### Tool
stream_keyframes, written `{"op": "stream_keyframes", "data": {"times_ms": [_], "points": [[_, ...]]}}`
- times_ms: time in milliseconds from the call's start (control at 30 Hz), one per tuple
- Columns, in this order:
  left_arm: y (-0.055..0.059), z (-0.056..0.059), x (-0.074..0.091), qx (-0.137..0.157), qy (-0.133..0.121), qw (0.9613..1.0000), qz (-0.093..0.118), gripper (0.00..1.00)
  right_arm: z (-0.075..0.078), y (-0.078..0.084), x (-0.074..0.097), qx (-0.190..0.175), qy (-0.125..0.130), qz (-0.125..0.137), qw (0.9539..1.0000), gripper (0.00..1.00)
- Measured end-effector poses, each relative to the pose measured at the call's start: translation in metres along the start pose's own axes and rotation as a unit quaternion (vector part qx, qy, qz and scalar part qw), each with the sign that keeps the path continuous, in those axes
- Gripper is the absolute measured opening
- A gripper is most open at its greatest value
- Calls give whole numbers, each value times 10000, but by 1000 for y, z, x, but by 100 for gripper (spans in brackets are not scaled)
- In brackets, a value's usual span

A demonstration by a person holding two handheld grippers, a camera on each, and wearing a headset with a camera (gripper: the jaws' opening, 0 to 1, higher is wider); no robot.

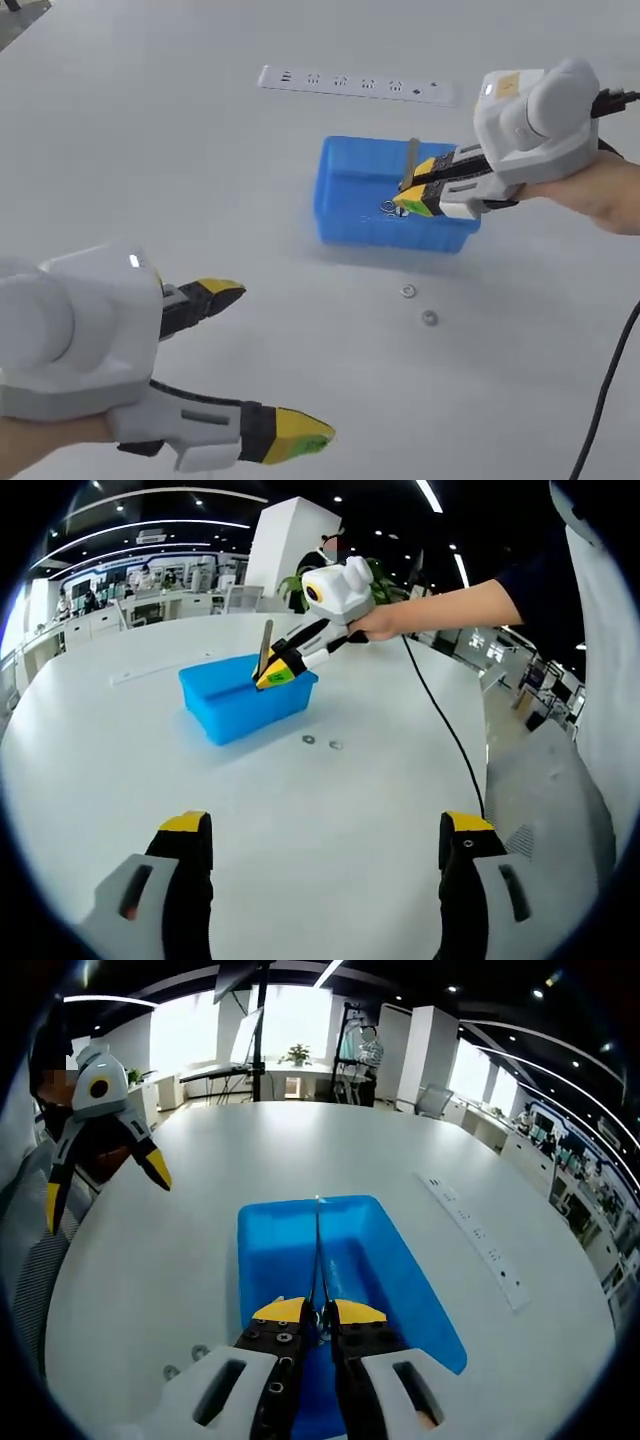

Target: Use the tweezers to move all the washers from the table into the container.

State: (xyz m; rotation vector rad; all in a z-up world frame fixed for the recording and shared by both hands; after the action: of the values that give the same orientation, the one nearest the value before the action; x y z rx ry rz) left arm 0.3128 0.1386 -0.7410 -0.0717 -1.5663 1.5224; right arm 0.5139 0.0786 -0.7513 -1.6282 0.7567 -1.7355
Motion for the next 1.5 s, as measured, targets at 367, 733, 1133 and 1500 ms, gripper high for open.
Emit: {"op": "stream_keyframes", "data": {"times_ms": [367,733,1133,1500], "points": [[-4,-1,4,88,-25,9999,94,99,-1,-2,3,-21,48,7,10000,10],[-9,-3,8,84,-122,9998,162,99,-1,-8,6,-56,95,93,9999,11],[-96,-51,-18,-531,-576,9926,932,93,-10,-23,11,156,14,99,9998,11],[-141,-62,-60,-979,-401,9888,1049,65,-16,-27,11,300,-68,113,9995,11]]}}
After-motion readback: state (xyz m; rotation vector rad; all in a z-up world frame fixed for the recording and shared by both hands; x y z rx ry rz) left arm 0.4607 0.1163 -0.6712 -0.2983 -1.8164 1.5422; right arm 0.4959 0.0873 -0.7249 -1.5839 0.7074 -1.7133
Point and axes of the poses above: the centre of the closed fingertips' face, and the gripper's own axes: x roughly backward along the fingers, z roughly to its right, y roughly out of its underside, the point moved 2 cm from there along x, roughly backward along the fingers, and after that the axes turned 4 degrees about -y, right-handed, at the moved point
